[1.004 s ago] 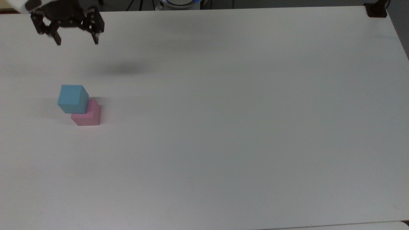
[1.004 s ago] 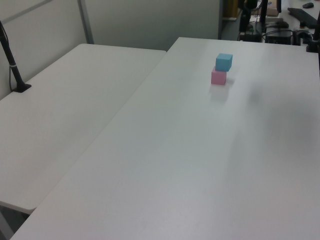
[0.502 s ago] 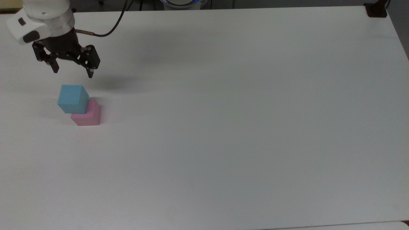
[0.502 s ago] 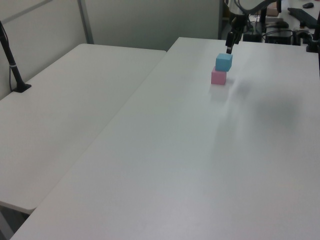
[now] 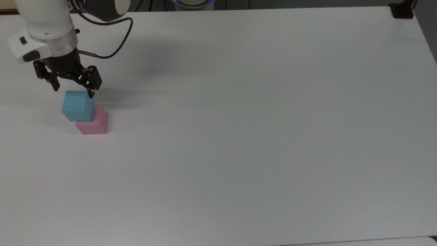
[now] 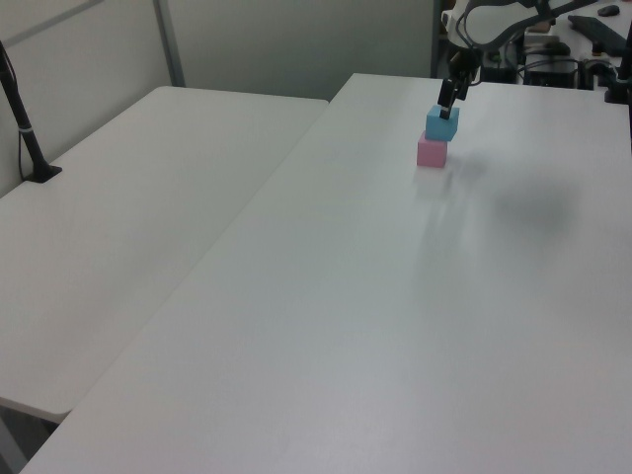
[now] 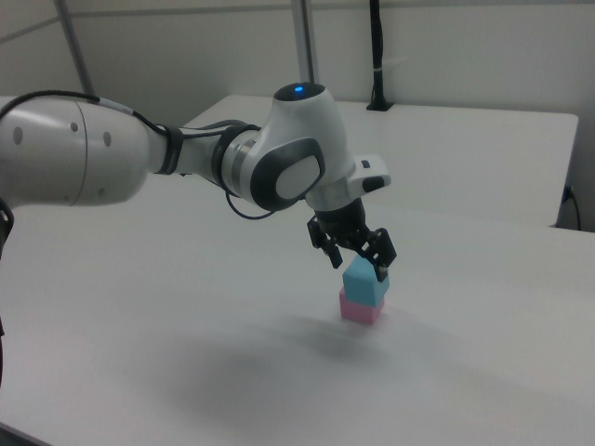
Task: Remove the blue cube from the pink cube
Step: 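Close the gripper on the light blue cube atop the pink cube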
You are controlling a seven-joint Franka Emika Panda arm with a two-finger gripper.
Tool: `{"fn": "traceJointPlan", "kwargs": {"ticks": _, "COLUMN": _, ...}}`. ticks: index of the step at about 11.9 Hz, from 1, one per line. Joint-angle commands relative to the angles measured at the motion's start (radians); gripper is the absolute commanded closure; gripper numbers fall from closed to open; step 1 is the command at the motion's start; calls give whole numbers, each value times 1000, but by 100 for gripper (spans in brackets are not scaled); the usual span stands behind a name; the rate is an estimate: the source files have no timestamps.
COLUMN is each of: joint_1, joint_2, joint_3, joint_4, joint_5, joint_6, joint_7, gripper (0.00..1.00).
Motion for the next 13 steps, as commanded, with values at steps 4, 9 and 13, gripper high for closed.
{"fn": "traceJointPlan", "kwargs": {"ticks": 4, "joint_1": -3, "joint_2": 25, "joint_3": -5, "joint_4": -8, "joint_5": -13, "joint_6": 37, "joint_7": 6, "gripper": 21}}
{"fn": "traceJointPlan", "kwargs": {"ticks": 9, "joint_1": 2, "joint_2": 25, "joint_3": -5, "joint_4": -6, "joint_5": -8, "joint_6": 35, "joint_7": 1, "gripper": 58}}
{"fn": "traceJointPlan", "kwargs": {"ticks": 13, "joint_1": -26, "joint_2": -39, "joint_3": -4, "joint_4": -8, "joint_5": 2, "joint_6": 8, "joint_7": -72, "gripper": 58}}
